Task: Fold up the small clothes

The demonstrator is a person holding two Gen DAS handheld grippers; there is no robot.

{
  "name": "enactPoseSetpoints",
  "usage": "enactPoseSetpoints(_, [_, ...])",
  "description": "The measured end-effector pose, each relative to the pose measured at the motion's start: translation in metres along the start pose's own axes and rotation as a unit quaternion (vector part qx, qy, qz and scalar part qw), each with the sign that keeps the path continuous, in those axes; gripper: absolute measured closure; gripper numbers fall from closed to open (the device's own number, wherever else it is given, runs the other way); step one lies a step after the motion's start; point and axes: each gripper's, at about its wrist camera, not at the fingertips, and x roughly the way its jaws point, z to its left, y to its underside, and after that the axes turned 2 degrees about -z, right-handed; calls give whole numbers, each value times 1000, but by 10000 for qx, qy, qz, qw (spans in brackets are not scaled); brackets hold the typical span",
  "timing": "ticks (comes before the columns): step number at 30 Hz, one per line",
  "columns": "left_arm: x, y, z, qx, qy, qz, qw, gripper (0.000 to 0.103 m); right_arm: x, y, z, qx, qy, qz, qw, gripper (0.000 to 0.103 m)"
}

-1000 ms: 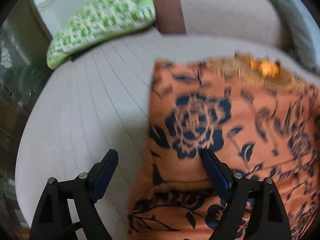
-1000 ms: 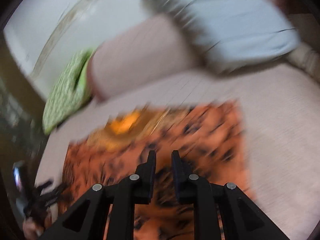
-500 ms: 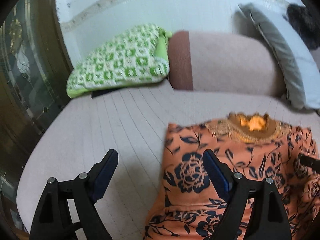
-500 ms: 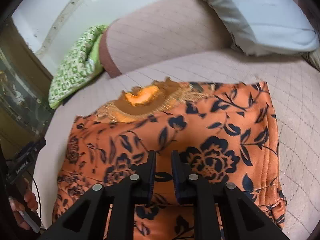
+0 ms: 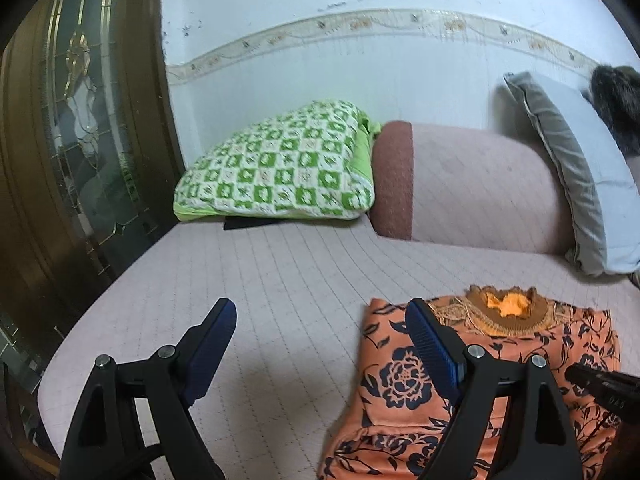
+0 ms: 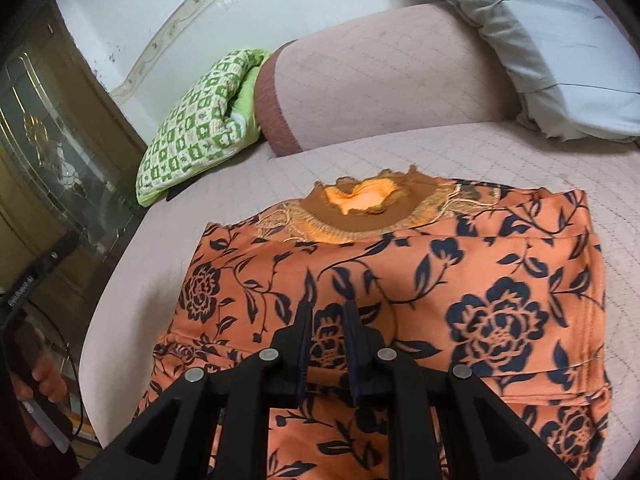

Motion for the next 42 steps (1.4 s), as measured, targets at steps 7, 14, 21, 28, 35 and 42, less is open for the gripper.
enactPoseSetpoints(7, [3,1,7,-23,-40,32,10000,16,12,3,7,2,36,73,10000,85])
enactPoseSetpoints(14, [28,13,-3,45,-66,345,9994,16,41,13,-4,77,267,474,9985,85])
enactPoseSetpoints(21, [126,69,-34,64,530,2356,9704,16,51,21,-15,152,359,790,9961,85])
enactPoseSetpoints(28, [123,74,-12,-228,642,2633,9623,16,-37,15,-22,214,146,-38,9997,85])
enactPoseSetpoints(35, [44,108,53,-250,554,2668,9618,16,-160,79,-55,835,139,-323,9959,64])
enactPoseSetpoints(42, [-35,167,99,27,755,3230,9434,16,-230,162,-95,1531,372,92,9875,32])
